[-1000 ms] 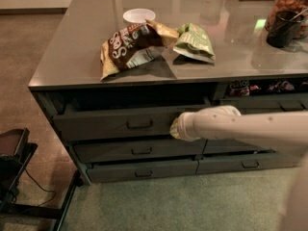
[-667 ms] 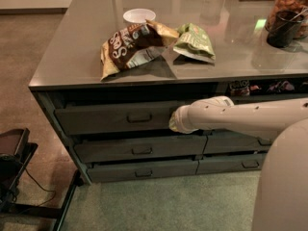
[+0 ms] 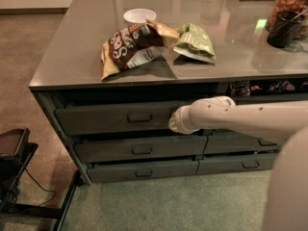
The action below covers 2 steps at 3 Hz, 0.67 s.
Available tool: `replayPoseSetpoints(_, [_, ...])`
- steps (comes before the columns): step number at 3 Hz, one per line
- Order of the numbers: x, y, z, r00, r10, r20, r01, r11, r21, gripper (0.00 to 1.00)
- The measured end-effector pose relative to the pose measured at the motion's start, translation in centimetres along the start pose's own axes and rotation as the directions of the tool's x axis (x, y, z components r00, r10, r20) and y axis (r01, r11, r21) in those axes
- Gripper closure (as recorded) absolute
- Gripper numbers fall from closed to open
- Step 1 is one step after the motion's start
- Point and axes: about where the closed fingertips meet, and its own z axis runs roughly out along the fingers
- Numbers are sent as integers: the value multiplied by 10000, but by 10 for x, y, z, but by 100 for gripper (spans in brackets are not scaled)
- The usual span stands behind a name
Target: Close top drawer
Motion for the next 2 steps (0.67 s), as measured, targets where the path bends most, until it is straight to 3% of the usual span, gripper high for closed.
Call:
replayPoseSetpoints(1, [-10,37,-28,9980,365,510,-325,9965,-774,100])
replayPoseSetpoints(2, [-35,73,-73,9908,1117,769,-1035,9892,-1039,100])
